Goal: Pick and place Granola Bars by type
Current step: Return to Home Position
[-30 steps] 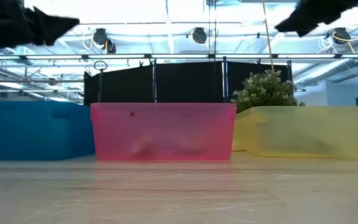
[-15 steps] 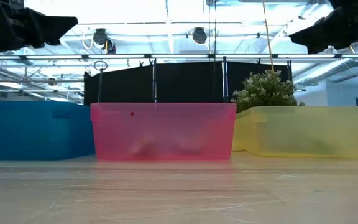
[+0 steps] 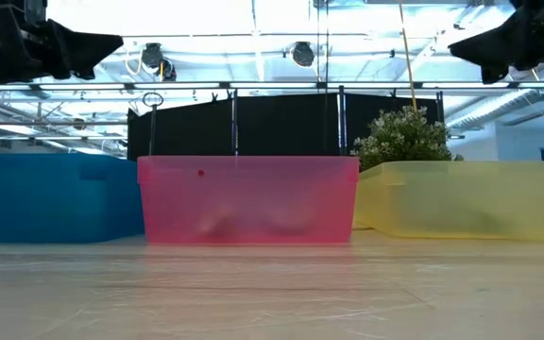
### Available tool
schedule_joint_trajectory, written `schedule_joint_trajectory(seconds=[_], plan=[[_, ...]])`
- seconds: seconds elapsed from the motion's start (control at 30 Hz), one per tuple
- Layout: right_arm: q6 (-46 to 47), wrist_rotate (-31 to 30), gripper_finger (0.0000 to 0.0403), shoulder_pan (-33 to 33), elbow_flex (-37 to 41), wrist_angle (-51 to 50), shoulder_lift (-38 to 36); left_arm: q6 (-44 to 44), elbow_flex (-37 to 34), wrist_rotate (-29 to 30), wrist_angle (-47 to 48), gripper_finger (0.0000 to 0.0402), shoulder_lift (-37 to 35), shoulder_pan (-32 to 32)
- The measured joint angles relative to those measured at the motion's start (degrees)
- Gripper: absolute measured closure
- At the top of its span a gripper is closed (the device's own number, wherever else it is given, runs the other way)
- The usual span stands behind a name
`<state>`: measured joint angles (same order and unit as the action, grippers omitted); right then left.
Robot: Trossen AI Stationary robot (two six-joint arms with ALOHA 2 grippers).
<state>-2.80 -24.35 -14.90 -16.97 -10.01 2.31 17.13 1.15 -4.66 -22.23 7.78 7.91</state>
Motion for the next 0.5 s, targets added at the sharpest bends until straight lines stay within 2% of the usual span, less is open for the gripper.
schedule_joint_trajectory(seconds=[0.13, 0.33, 0.5], plan=[[2.86, -1.05, 0.0403, 2.04, 3.11, 4.2, 0.19, -1.2, 0.0, -0.97, 0.69, 0.04, 0.06, 1.42], [0.94, 0.06, 0.0403, 2.73, 12.65, 19.59, 0.21, -0.17, -0.52, -9.17, 1.22, 0.0401, 0.04, 2.8], [-2.75, 1.41, 0.0403, 2.73, 13.33, 19.35, 0.26, -0.15, -0.55, -10.32, 2.83, 0.0401, 0.01, 4.62]])
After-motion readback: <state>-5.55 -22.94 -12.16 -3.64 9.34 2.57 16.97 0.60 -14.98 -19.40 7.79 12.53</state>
